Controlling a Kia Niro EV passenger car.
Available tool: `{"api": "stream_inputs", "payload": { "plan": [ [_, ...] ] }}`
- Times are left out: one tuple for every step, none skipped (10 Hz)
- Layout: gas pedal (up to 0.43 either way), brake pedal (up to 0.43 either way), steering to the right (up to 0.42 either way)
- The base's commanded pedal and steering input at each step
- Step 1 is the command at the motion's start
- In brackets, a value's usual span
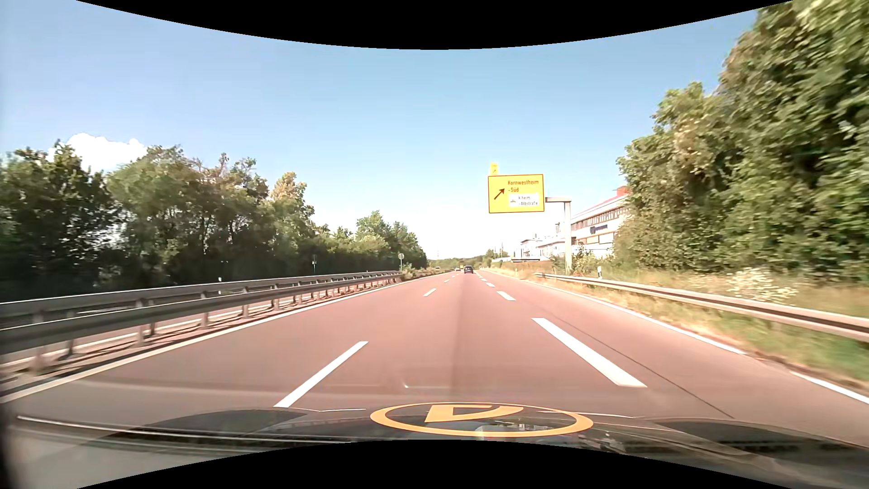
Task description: Follow the waypoints while adhering to traffic rules and regulations
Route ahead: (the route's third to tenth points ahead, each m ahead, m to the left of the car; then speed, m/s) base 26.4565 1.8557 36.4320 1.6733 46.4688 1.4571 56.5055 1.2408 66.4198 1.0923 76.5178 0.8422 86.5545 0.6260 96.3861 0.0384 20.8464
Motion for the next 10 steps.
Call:
{"api": "stream_inputs", "payload": {
  "plan": [
    [0.197, 0.000, 0.000],
    [0.189, 0.000, 0.000],
    [0.189, 0.000, 0.001],
    [0.177, 0.000, 0.003],
    [0.177, 0.000, 0.003],
    [0.177, 0.000, 0.004],
    [0.177, 0.000, 0.004],
    [0.177, 0.000, 0.004],
    [0.177, 0.000, 0.004],
    [0.177, 0.000, 0.004]
  ]
}}
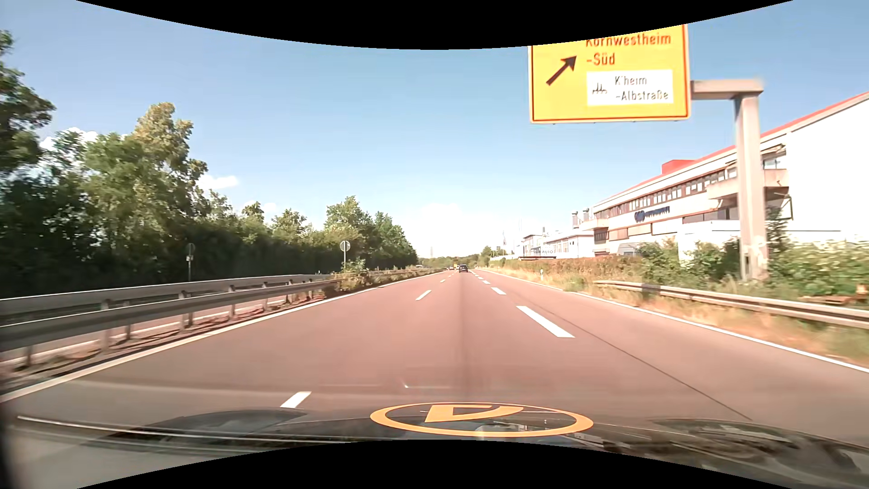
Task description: Follow the waypoints while adhering to traffic rules and regulations
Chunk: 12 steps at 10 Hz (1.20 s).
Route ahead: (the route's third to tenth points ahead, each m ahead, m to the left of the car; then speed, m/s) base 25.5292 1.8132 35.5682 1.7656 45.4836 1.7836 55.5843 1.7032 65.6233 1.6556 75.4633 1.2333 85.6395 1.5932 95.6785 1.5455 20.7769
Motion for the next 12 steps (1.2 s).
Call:
{"api": "stream_inputs", "payload": {
  "plan": [
    [0.177, 0.000, 0.004],
    [0.177, 0.000, 0.004],
    [0.177, 0.000, 0.004],
    [0.177, 0.000, 0.004],
    [0.177, 0.000, 0.004],
    [0.177, 0.000, 0.004],
    [0.177, 0.000, 0.004],
    [0.177, 0.000, 0.003],
    [0.177, 0.000, 0.001],
    [0.177, 0.000, -0.002],
    [0.169, 0.000, -0.004],
    [0.150, 0.000, -0.005]
  ]
}}
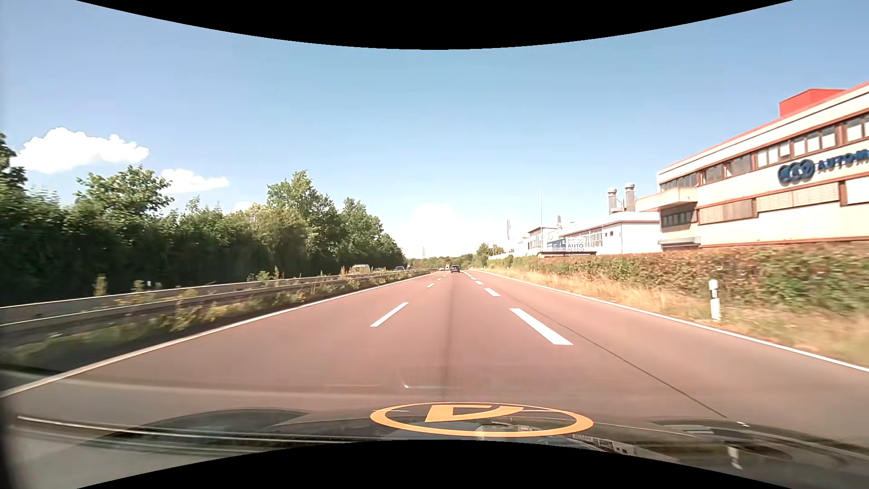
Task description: Follow the waypoints while adhering to traffic rules and regulations
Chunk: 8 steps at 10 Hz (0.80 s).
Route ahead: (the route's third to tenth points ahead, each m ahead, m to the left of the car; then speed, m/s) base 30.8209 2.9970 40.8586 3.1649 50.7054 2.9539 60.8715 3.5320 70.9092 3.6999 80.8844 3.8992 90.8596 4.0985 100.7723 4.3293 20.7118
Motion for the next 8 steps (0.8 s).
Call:
{"api": "stream_inputs", "payload": {
  "plan": [
    [0.150, 0.000, -0.005],
    [0.150, 0.000, -0.005],
    [0.150, 0.000, -0.005],
    [0.150, 0.000, -0.005],
    [0.150, 0.000, -0.004],
    [0.150, 0.000, -0.005],
    [0.150, 0.000, -0.005],
    [0.150, 0.000, -0.005]
  ]
}}
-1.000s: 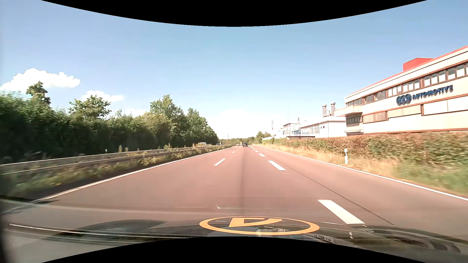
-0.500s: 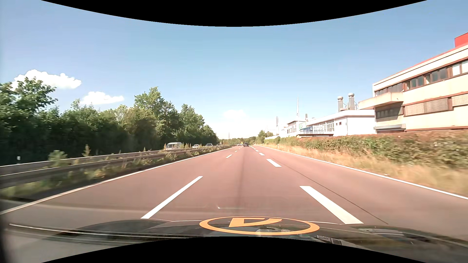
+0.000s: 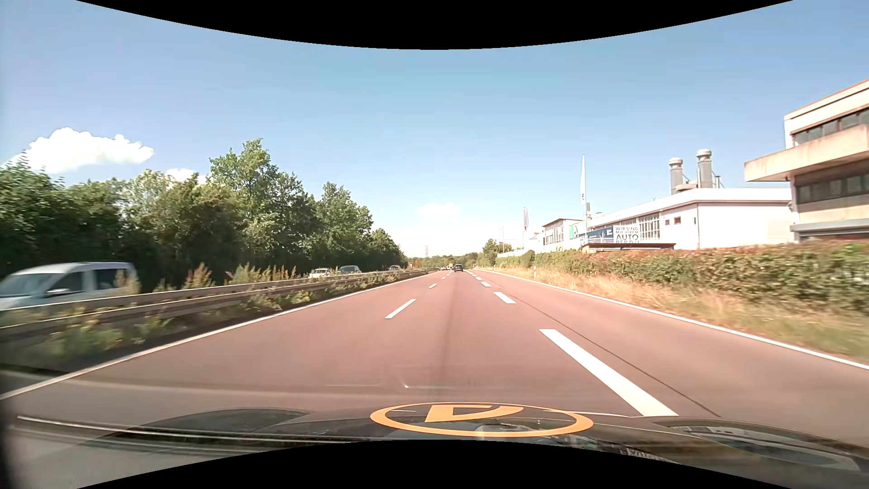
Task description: Follow the waypoints while adhering to traffic rules and regulations
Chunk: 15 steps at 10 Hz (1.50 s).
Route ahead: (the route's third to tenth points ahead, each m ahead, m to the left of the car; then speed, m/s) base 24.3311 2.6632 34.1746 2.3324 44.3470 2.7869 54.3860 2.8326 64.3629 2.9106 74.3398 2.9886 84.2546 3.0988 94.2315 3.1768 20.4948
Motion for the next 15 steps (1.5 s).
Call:
{"api": "stream_inputs", "payload": {
  "plan": [
    [0.157, 0.000, -0.004],
    [0.169, 0.000, -0.004],
    [0.177, 0.000, -0.004],
    [0.189, 0.000, -0.002],
    [0.197, 0.000, 0.000],
    [0.197, 0.000, 0.000],
    [0.197, 0.000, 0.000],
    [0.197, 0.000, 0.000],
    [0.197, 0.000, 0.000],
    [0.197, 0.000, 0.000],
    [0.197, 0.000, 0.000],
    [0.197, 0.000, 0.000],
    [0.197, 0.000, 0.001],
    [0.197, 0.000, 0.000],
    [0.197, 0.000, 0.000]
  ]
}}
